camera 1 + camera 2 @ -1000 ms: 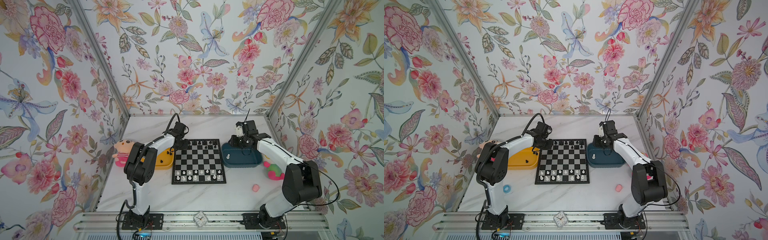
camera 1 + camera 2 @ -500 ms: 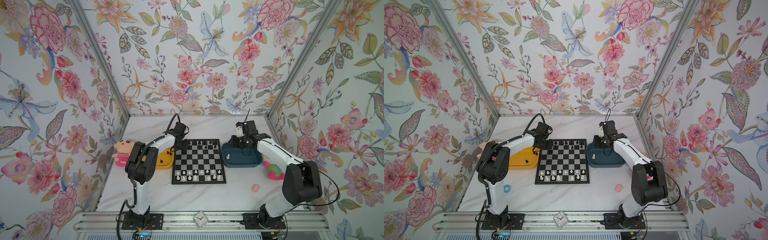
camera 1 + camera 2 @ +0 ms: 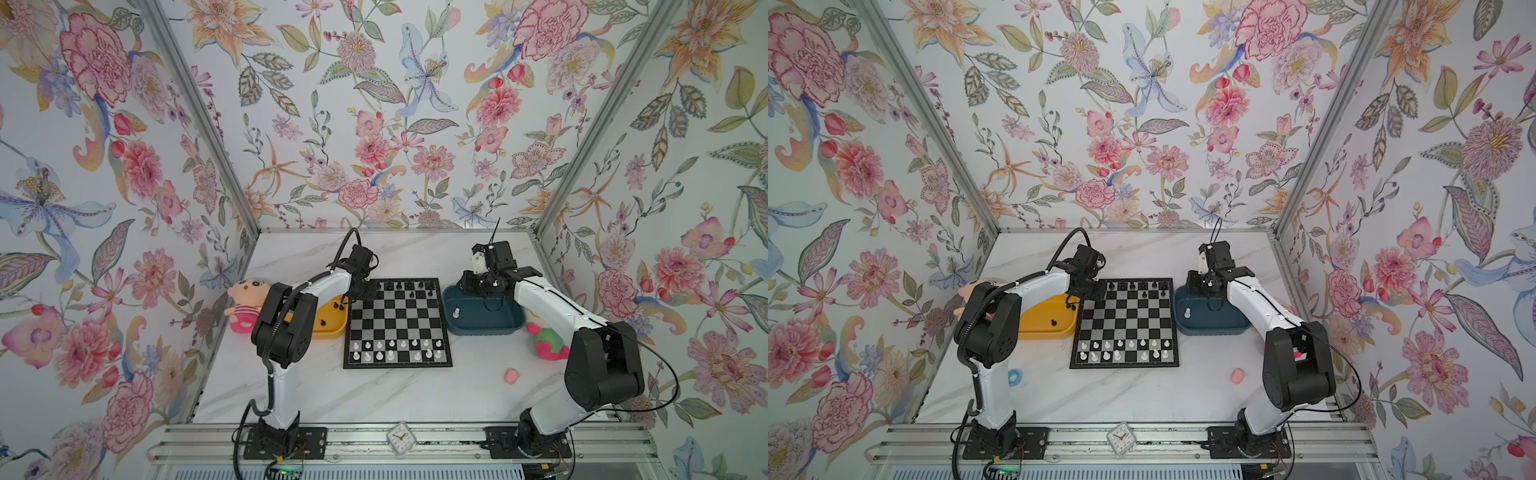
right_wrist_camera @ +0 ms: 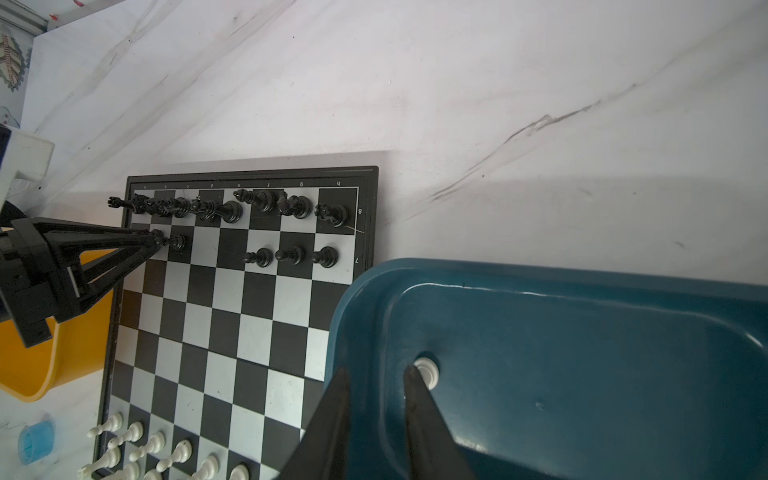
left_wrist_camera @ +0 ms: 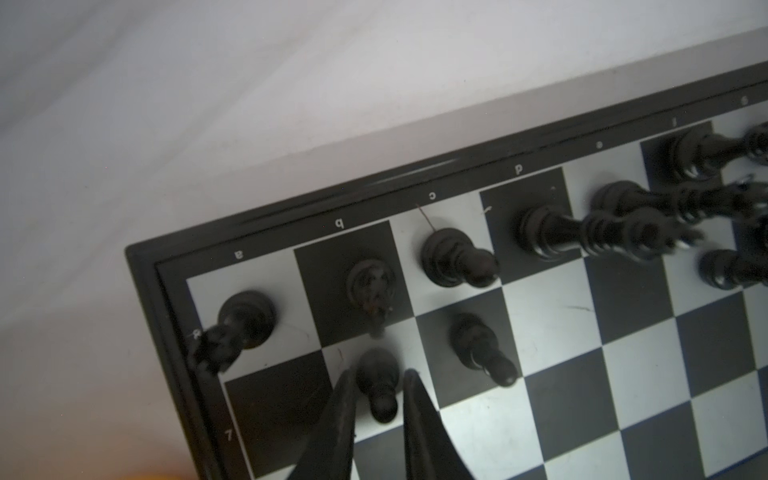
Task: Set up the chess pieces on the board
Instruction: 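Lower the black pawn onto the board's farthest rows and open the left gripper, then return the left gripper over the yellow tray while the right lowers toward the white king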
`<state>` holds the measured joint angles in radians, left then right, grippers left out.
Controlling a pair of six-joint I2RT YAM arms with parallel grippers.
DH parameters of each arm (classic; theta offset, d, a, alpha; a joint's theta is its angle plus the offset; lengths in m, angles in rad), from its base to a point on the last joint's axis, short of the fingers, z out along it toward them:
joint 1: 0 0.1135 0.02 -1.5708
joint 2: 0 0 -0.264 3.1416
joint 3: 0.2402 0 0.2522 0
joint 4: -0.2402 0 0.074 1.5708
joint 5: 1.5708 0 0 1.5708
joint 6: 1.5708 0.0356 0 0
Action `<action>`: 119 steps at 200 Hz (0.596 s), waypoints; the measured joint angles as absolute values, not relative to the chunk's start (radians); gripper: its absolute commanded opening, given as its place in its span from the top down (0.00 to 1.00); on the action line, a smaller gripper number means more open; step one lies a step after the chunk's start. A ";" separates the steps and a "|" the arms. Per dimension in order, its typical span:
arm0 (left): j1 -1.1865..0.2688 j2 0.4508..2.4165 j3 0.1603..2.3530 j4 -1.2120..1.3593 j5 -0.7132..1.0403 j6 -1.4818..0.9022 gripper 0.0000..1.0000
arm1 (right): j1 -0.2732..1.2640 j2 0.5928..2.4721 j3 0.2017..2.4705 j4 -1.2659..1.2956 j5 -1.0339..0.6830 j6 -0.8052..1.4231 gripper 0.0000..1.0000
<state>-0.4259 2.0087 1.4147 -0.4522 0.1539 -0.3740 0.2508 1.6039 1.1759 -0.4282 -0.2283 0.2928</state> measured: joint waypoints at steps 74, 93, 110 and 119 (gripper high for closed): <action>-0.440 1.958 1.425 -0.485 0.150 -0.374 0.72 | 0.251 1.578 1.176 -0.429 -0.226 0.293 0.75; -0.442 1.912 1.437 -0.506 0.141 -0.371 0.71 | 0.251 1.576 1.176 -0.433 -0.220 0.293 0.75; -0.442 1.870 1.462 -0.530 0.118 -0.361 0.70 | 0.250 1.576 1.183 -0.455 -0.213 0.293 0.75; -0.442 1.850 1.481 -0.546 0.102 -0.356 0.69 | 0.250 1.577 1.194 -0.471 -0.209 0.292 0.75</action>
<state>-0.4419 1.8500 1.4807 -0.5457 0.1024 -0.3557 0.2504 1.5768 1.1942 -0.4713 -0.2092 0.2924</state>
